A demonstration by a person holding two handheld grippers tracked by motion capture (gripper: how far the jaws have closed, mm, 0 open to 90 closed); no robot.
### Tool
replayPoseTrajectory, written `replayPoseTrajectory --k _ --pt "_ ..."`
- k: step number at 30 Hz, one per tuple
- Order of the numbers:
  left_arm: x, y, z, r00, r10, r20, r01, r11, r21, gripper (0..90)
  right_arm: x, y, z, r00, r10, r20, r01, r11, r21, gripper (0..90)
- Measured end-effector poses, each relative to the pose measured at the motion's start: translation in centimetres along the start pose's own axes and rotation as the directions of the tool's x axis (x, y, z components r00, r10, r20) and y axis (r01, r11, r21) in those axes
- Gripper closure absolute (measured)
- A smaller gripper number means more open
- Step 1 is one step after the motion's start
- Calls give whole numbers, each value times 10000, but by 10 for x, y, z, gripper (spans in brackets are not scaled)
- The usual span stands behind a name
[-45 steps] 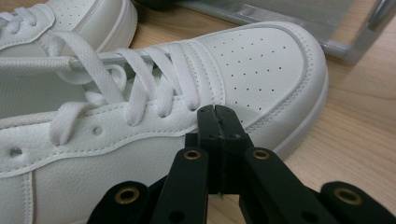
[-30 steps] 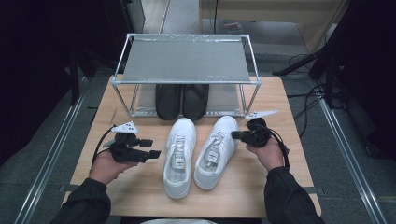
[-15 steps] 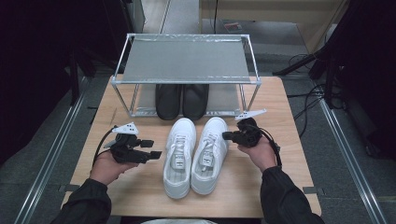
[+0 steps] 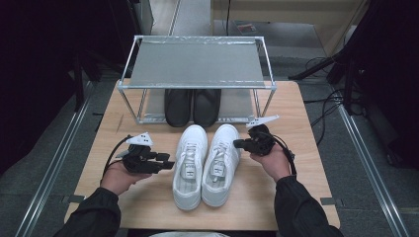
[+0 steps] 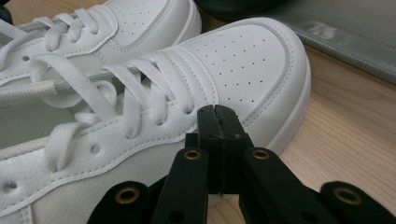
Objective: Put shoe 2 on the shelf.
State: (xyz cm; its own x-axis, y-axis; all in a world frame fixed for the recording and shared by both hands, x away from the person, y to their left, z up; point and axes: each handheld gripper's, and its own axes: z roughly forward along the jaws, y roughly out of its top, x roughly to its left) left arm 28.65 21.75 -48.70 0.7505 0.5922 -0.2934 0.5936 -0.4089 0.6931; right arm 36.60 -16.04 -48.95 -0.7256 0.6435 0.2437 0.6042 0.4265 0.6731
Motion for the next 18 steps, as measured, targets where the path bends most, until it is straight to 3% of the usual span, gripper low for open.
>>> replayPoseTrajectory --k 6,11,13,18 --pt "-3 1 4 9999 32 105 -33 9999 134 654 -3 1 5 9997 176 -187 -181 9996 -224 900" --pt "-1 -1 5 10000 -90 32 89 9994 339 681 0 6 8 9999 -46 -113 44 9998 -169 900" --pt "0 -2 7 9998 -162 61 159 9988 462 697 -1 6 7 9995 -28 -300 27 10000 -37 900" --pt "-1 -4 12 9999 -82 97 76 9978 664 712 2 5 5 9989 -319 -339 324 9994 124 900"
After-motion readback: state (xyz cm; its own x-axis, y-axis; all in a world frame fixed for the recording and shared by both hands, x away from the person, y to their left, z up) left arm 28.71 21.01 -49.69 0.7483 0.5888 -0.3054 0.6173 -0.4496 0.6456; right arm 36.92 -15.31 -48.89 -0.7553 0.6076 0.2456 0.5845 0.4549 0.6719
